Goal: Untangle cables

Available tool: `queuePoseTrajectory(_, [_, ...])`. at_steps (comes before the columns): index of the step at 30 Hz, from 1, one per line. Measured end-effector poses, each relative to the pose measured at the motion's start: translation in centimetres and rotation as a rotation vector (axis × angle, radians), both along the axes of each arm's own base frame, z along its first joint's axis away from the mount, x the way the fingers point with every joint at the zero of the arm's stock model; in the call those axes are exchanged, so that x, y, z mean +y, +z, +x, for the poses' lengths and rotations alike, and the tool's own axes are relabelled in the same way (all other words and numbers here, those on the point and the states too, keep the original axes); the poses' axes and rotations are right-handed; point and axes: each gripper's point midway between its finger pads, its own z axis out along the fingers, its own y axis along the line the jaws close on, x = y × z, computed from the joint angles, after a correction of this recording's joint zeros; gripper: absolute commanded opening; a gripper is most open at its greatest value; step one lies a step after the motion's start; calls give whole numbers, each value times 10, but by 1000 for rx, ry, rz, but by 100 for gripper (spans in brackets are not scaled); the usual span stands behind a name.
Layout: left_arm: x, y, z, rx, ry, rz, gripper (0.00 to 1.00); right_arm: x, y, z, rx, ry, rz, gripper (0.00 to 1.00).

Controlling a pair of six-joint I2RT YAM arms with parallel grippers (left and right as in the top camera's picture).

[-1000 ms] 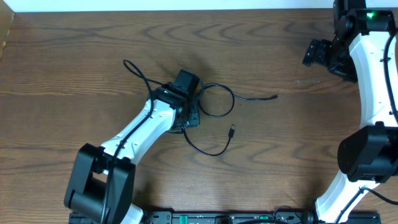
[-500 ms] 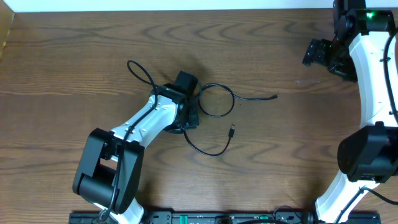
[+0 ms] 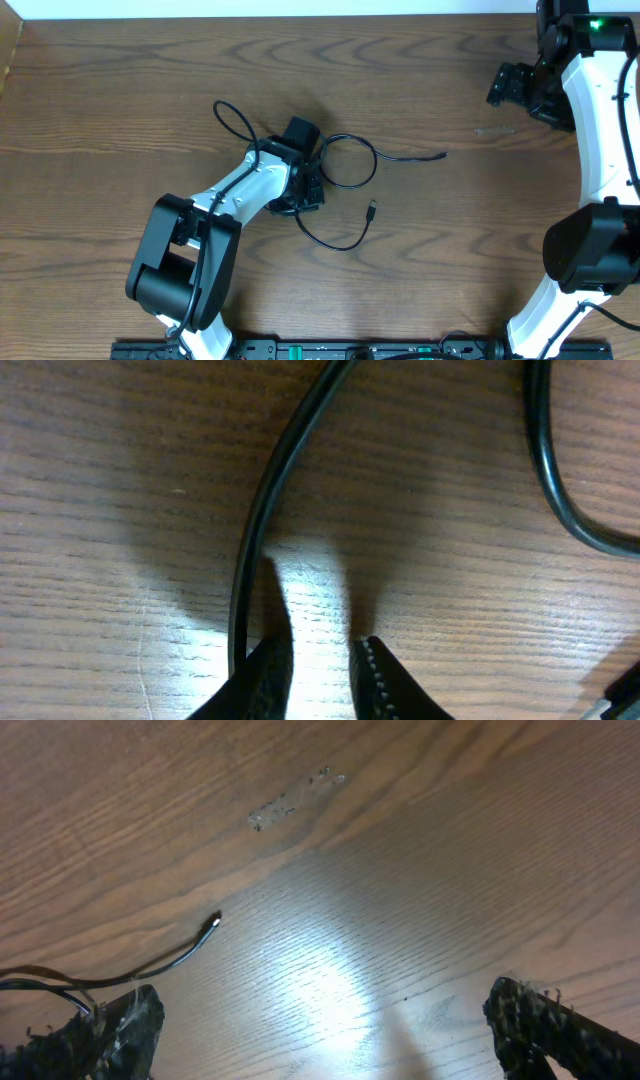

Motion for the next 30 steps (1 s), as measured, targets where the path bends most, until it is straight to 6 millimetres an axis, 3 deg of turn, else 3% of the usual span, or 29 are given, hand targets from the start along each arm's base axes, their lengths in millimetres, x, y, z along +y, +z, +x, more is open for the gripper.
queuePoseTrajectory(7, [-17, 6, 10, -52, -77, -89, 24, -3, 2, 0, -9, -4, -1, 99])
queuePoseTrajectory(15, [-36, 38, 27, -195, -194, -189, 24, -3, 3, 2, -16, 8, -3, 99])
queuePoseTrajectory(18, [-25, 44, 34, -248, -200, -121, 25, -3, 3, 2, -13, 16, -5, 99])
queuePoseTrajectory(21, [1, 39, 36, -256, -174, 22, 24, -3, 3, 2, -11, 24, -6, 99])
queuePoseTrajectory(26, [39, 33, 24, -202, -129, 223, 24, -3, 3, 3, -14, 31, -8, 99])
queuePoseTrajectory(30, [49, 31, 11, -144, -90, 260, 25, -2, 4, 6, -31, 32, -3, 99])
